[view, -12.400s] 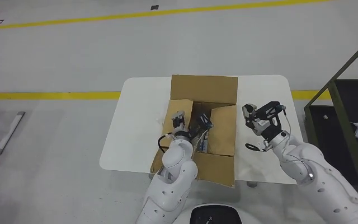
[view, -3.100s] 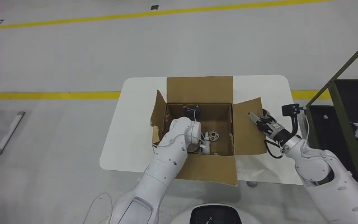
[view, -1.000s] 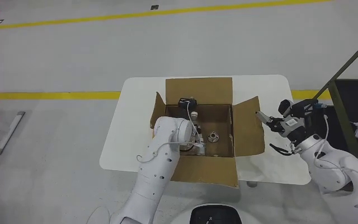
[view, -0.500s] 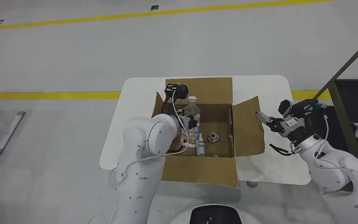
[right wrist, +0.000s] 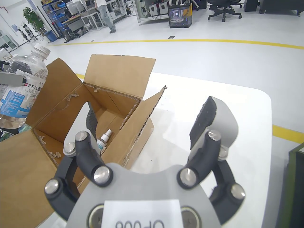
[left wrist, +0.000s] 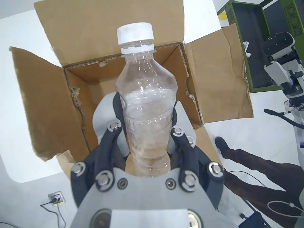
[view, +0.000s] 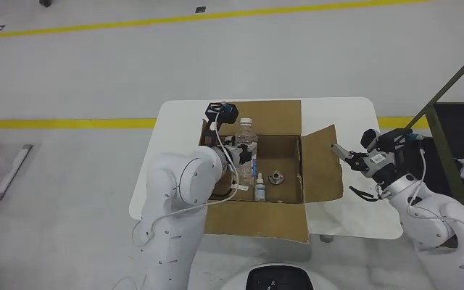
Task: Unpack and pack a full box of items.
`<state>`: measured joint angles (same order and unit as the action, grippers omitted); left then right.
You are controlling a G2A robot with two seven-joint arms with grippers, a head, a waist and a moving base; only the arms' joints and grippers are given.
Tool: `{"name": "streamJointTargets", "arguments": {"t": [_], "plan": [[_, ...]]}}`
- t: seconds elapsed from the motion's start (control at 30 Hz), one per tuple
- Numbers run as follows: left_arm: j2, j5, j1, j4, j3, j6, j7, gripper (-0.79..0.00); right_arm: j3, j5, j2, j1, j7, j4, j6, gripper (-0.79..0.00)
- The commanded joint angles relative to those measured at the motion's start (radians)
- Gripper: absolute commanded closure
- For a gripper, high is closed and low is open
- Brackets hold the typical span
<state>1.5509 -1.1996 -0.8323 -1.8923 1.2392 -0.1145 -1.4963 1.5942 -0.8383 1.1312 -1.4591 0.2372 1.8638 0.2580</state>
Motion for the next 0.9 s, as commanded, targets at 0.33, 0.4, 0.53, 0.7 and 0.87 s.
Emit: {"name": "streamJointTargets", "arguments": {"t": [0.33,0.4,0.53,0.7,0.87], "plan": [[0.0,0.001,-0.003,0.0,0.0,0.001,0.009,0.0,0.0,0.0,0.0,0.0,0.0,0.0,0.0,-0.785],[-0.002,0.005,-0.017,-0.009,0.004,0.014,0.044,0.0,0.0,0.0,0.0,0.0,0.0,0.0,0.0,-0.785],[-0.01,-0.003,-0.023,-0.064,0.028,0.028,0.036,0.0,0.0,0.0,0.0,0.0,0.0,0.0,0.0,-0.785],[-0.025,-0.035,-0.016,-0.162,0.099,0.055,-0.023,0.0,0.0,0.0,0.0,0.0,0.0,0.0,0.0,-0.785],[-0.048,-0.139,-0.038,-0.242,0.184,0.117,-0.04,0.0,0.0,0.0,0.0,0.0,0.0,0.0,0.0,-0.785]]}}
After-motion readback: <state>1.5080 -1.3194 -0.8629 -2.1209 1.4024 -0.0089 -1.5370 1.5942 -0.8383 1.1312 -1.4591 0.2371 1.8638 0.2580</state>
